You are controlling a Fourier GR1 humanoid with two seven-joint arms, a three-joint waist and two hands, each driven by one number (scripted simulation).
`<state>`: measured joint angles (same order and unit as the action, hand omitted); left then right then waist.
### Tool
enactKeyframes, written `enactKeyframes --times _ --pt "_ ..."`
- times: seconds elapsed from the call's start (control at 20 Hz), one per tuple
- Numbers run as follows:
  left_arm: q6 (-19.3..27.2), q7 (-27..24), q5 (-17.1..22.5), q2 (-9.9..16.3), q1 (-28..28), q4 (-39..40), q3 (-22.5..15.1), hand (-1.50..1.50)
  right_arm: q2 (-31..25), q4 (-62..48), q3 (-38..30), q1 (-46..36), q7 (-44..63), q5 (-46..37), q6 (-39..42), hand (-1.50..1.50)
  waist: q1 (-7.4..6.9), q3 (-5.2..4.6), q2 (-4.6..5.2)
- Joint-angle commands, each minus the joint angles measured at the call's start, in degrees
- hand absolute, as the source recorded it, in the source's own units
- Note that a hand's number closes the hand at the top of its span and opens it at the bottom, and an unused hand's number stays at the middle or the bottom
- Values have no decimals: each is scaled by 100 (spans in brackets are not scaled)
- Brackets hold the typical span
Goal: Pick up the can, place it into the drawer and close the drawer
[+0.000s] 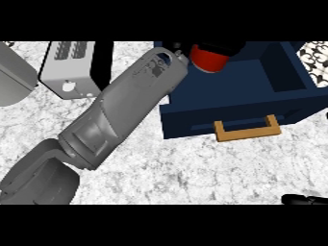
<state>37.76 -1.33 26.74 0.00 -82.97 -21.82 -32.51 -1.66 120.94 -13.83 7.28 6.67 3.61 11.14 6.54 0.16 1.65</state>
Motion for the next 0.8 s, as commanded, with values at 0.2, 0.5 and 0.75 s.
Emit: enactKeyframes --times 0.2,0.5,0.75 --pt "223 156 247 0 -219 284 -128 -150 -107 39 -112 2 60 86 41 -150 53 0 -5" --pt "675 -172 417 0 230 32 -397 -150 121 264 320 24 178 -139 -33 -150 150 -4 16" --pt "746 -240 613 0 137 129 -312 -150 -331 237 -104 -194 57 -107 77 -150 74 -5 14"
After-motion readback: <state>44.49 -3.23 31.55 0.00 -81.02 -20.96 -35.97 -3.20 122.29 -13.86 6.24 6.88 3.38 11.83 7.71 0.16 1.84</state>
